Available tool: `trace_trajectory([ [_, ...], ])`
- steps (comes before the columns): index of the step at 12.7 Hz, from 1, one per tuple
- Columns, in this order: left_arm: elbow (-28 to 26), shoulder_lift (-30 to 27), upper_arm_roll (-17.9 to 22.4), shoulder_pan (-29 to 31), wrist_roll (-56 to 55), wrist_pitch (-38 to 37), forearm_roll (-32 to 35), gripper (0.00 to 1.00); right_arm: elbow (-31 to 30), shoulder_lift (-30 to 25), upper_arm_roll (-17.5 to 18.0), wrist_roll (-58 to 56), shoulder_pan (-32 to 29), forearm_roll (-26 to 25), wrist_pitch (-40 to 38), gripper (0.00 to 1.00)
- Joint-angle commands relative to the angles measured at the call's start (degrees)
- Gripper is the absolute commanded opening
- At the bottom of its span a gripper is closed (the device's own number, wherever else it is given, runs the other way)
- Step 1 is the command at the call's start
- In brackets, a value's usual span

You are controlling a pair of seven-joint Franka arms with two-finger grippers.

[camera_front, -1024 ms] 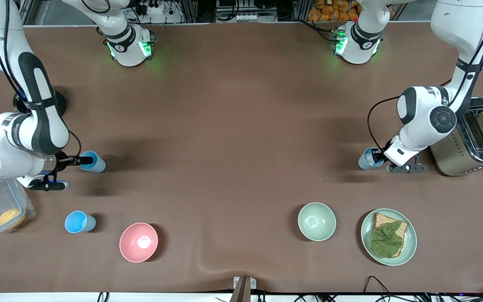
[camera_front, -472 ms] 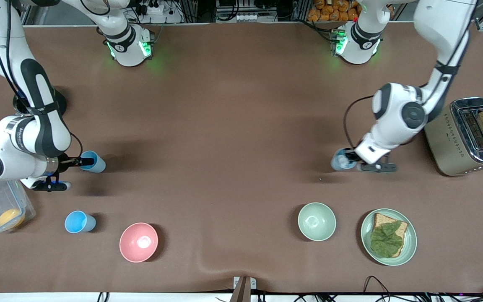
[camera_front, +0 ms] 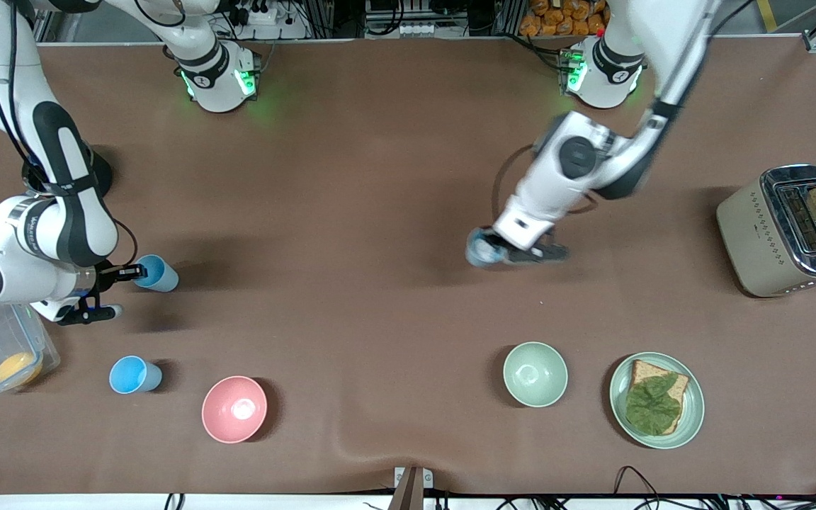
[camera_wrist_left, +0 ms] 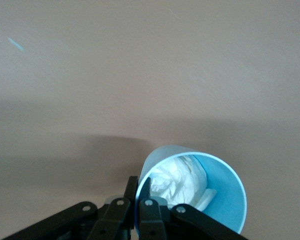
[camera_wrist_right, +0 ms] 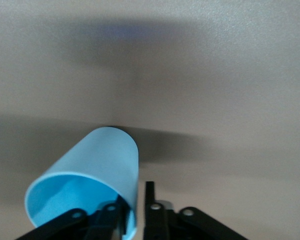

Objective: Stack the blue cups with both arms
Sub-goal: 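Carry the cup with the left gripper to the table middle and set it down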

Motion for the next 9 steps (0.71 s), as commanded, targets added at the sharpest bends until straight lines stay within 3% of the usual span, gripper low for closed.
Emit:
trace_trajectory([
  [1,5.9,5.4,0.8,-5.9,-9.8,0.0,4.1,0.00,-0.3,-0.5,0.7,-1.0,-0.7,-0.1,-0.2,0.00],
  [3,9.2,8.6,0.8,-9.5,-15.0,-0.1,8.6,0.00,1.1,-2.3,1.0,-0.5,0.5,0.4,-4.7,0.00],
  [6,14.7,13.6,0.9,-12.5,-15.8,-0.3,9.9,0.00,9.3,-2.8,1.0,3.3,3.8,1.0,-17.1,0.00],
  [9,16.5,15.0,4.1,-15.8,-16.2,-0.4,11.6,0.01,12.0,-5.0,1.0,8.9,8.5,4.1,-22.5,0.00],
])
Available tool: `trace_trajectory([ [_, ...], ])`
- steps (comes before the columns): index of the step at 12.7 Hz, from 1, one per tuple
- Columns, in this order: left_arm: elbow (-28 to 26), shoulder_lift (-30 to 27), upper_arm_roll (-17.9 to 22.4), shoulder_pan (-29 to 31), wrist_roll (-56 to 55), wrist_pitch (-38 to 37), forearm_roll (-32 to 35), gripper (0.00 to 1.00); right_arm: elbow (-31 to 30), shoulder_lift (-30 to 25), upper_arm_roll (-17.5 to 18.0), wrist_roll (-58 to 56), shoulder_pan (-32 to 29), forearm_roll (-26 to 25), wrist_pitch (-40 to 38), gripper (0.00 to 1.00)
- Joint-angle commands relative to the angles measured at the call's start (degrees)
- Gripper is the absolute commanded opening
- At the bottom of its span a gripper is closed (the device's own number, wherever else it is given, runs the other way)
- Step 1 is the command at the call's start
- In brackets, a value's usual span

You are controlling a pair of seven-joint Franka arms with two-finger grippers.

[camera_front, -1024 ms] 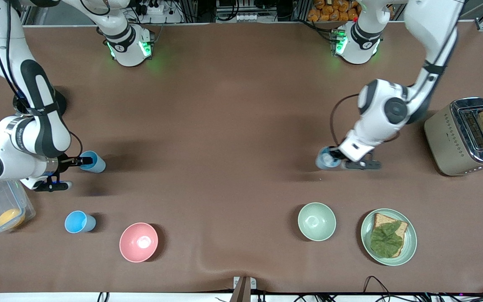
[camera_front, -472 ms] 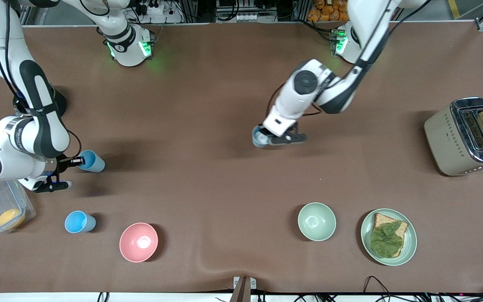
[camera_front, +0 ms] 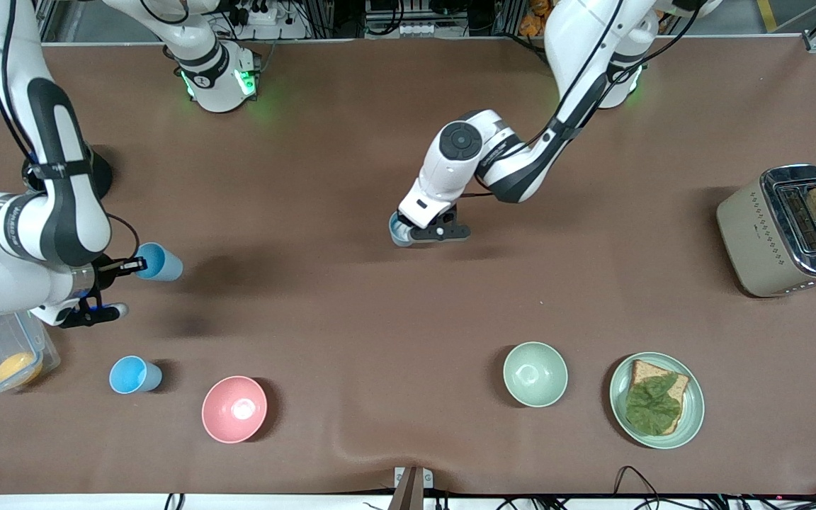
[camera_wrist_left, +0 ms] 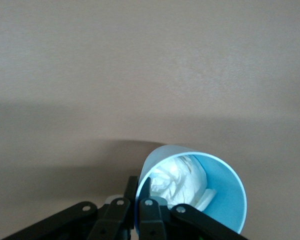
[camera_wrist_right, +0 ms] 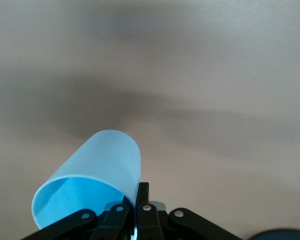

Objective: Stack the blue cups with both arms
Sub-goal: 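Carry the cup with the left gripper to the table middle and set it down, then withdraw the left gripper while the right gripper carries its cup over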

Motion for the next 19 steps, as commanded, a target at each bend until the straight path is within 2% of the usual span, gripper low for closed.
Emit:
trace_trajectory([
  [1,2.5,1.3,3.2,-3.2,-1.8,-0.3,3.0,0.39,0.9,-2.9,-0.1,4.2,4.4,2.0,-2.5,0.00],
  [2,2.5,1.3,3.3,-3.2,-1.8,-0.4,3.1,0.99,0.9,-3.8,-0.1,5.5,6.2,3.5,-2.8,0.00],
  [4,2.4,-1.3,3.2,-2.7,-3.1,-1.8,3.1,1.00,2.3,-6.4,-0.1,7.8,9.4,4.4,-6.1,0.00],
  [5,2.7,-3.8,3.2,-2.6,-3.7,-5.2,3.1,1.00,4.3,-7.0,0.3,7.9,9.6,6.7,-9.2,0.00],
  [6,4.1,-6.4,3.0,-2.5,-3.9,-9.0,3.1,1.00,7.2,-7.2,0.9,7.9,9.6,11.9,-11.9,0.00],
  [7,5.9,-8.7,3.0,-2.1,-3.7,-13.6,2.6,1.00,9.5,-7.1,1.1,9.5,10.7,15.5,-12.6,0.00],
  [9,12.2,-13.1,3.4,-1.0,-3.1,-28.8,2.6,1.00,11.7,-5.9,1.1,19.0,16.6,16.0,-11.5,0.00],
  [11,18.2,-16.8,3.3,5.1,0.0,-41.0,3.1,1.00,11.6,-5.4,1.0,26.5,22.0,15.8,-7.3,0.00],
  [15,19.1,-22.8,3.4,20.1,19.0,-49.3,3.2,1.00,11.5,-2.6,1.0,38.5,29.5,14.0,-3.3,0.00],
  [17,19.7,-24.3,3.0,26.9,27.4,-49.9,2.6,1.00,11.4,-0.7,1.0,44.6,32.4,13.9,-0.3,0.00],
  [19,19.8,-25.7,3.3,29.5,30.3,-50.1,2.7,1.00,11.1,1.0,1.0,49.9,35.0,13.8,2.7,0.00],
])
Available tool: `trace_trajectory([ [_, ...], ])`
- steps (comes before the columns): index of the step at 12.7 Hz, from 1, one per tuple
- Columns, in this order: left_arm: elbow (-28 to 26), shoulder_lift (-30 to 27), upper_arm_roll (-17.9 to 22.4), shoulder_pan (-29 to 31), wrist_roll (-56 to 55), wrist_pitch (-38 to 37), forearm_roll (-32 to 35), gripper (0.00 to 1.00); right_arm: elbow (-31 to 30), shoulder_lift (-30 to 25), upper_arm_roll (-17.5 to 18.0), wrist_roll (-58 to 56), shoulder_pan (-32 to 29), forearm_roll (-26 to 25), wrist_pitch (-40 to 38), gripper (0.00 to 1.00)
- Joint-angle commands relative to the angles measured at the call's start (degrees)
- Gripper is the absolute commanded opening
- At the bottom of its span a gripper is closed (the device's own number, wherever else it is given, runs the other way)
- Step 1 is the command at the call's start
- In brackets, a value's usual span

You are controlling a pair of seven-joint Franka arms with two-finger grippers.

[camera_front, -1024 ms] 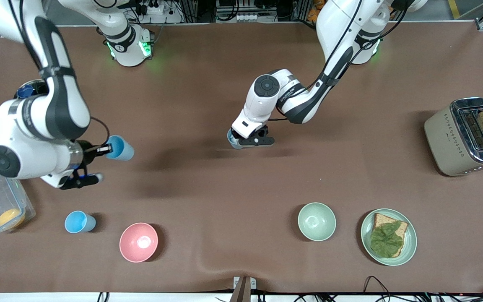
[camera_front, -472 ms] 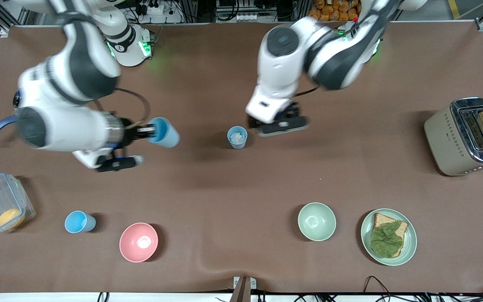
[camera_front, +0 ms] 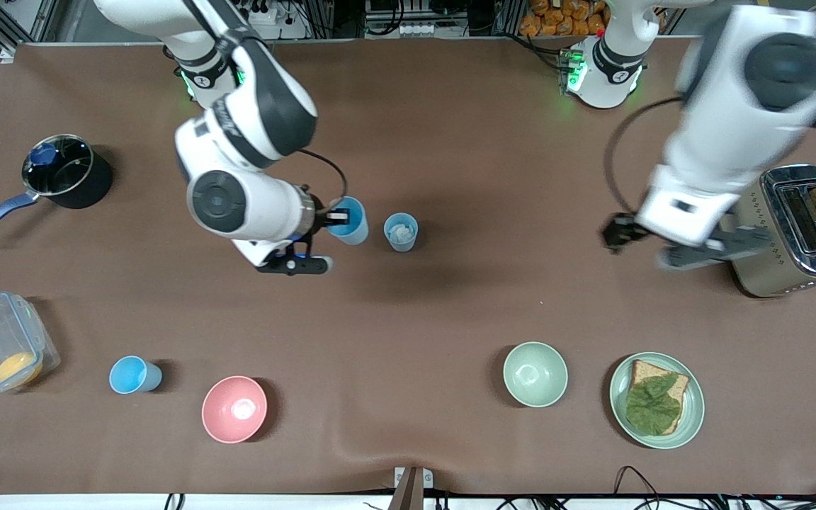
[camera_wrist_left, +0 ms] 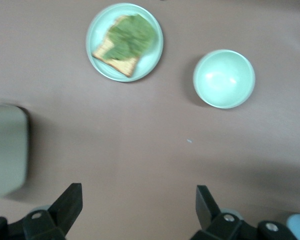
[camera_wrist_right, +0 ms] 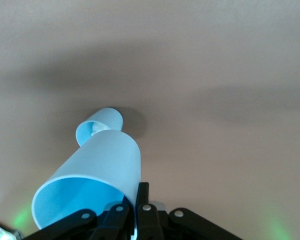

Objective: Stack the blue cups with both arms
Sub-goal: 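Withdraw the left gripper while the right gripper carries its cup over, then lower the right gripper's cup into the standing blue cup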

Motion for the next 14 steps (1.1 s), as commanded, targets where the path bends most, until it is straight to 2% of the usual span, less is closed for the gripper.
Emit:
trace_trajectory([
  [1,0.2,-2.2,-1.0,2.4,3.1,-1.9,0.2,1.00,0.4,2.3,-0.6,7.5,3.6,-1.0,3.3,0.00],
  [5,0.1,-5.2,-0.8,4.9,5.5,-2.1,-0.2,1.00,-1.3,5.0,-0.5,19.0,6.6,-1.0,8.3,0.00],
  [6,-0.1,-5.6,1.0,4.5,9.1,-2.2,-1.6,1.00,-2.6,5.0,-0.4,20.4,6.8,-0.7,9.6,0.00],
  [7,-0.3,-6.6,4.5,2.1,12.1,-2.6,-3.5,1.00,-3.6,4.9,-0.5,21.4,7.5,-0.6,10.2,0.00],
  [8,-0.3,-7.1,9.7,-1.2,15.1,-3.6,-4.7,1.00,-4.9,4.6,-0.5,21.6,7.8,-0.6,10.5,0.00],
  [9,-0.3,-7.7,11.8,-2.3,17.8,-5.3,-5.4,1.00,-6.1,4.3,-0.4,21.8,8.0,-0.3,11.1,0.00],
  [14,-0.3,-7.2,11.7,-1.4,18.7,-6.6,-7.0,1.00,-7.2,4.4,-0.3,25.1,9.5,0.0,13.5,0.00],
])
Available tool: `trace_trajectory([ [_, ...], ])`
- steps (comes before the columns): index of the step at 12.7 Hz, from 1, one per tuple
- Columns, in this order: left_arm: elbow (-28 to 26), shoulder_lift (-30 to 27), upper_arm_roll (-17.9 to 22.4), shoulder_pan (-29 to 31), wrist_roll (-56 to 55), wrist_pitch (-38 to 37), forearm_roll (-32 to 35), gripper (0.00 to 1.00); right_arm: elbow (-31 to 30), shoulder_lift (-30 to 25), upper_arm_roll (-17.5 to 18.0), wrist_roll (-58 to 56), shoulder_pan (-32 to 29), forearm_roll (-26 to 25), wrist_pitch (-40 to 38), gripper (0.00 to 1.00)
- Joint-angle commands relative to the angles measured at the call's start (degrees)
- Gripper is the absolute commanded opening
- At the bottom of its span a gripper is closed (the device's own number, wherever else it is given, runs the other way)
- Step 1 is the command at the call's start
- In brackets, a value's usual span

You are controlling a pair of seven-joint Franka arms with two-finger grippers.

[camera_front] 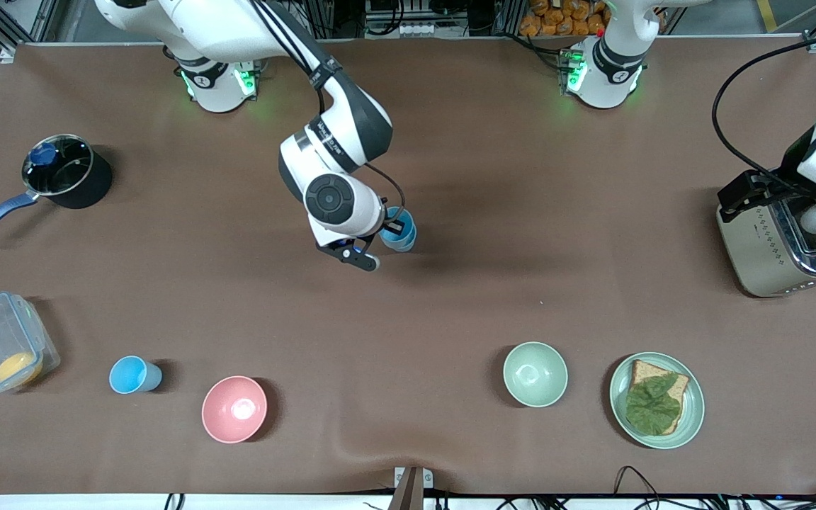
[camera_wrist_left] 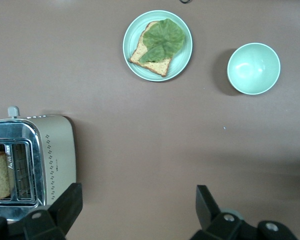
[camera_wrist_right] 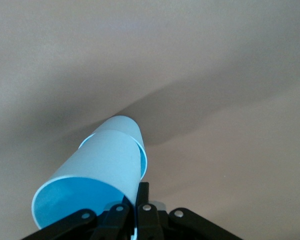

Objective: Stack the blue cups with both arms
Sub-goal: 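Lower the right gripper's cup into the standing blue cup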

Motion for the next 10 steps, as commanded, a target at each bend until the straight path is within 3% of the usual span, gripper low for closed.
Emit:
trace_trajectory([
  [1,-0.7,-0.8,0.3,-0.4,0.4,-1.1,-1.4,1.00,-1.7,-1.4,-0.3,2.1,1.3,0.0,0.7,0.00],
  [6,-1.1,-2.7,-0.1,-0.1,0.9,-5.0,-1.5,1.00,-1.7,-1.2,-0.3,2.3,1.6,0.0,0.8,0.00],
  [7,-1.1,-2.7,-0.1,-0.1,0.9,-5.0,-1.5,1.00,-1.7,-1.3,-0.3,2.3,1.6,0.0,0.7,0.18],
  [8,-1.1,-2.8,-0.1,-0.1,1.0,-4.9,-1.5,1.00,-1.6,-1.3,-0.3,3.1,1.6,0.0,0.6,0.53],
  [9,-1.1,-2.8,-0.1,-0.1,1.0,-4.9,-1.8,1.00,-1.4,-1.4,-0.3,4.8,1.6,0.0,0.5,1.00],
  [10,-1.3,-2.9,-0.1,-0.1,0.9,-4.9,-2.5,1.00,-1.2,-1.7,-0.3,5.3,1.6,-0.5,0.5,1.00],
])
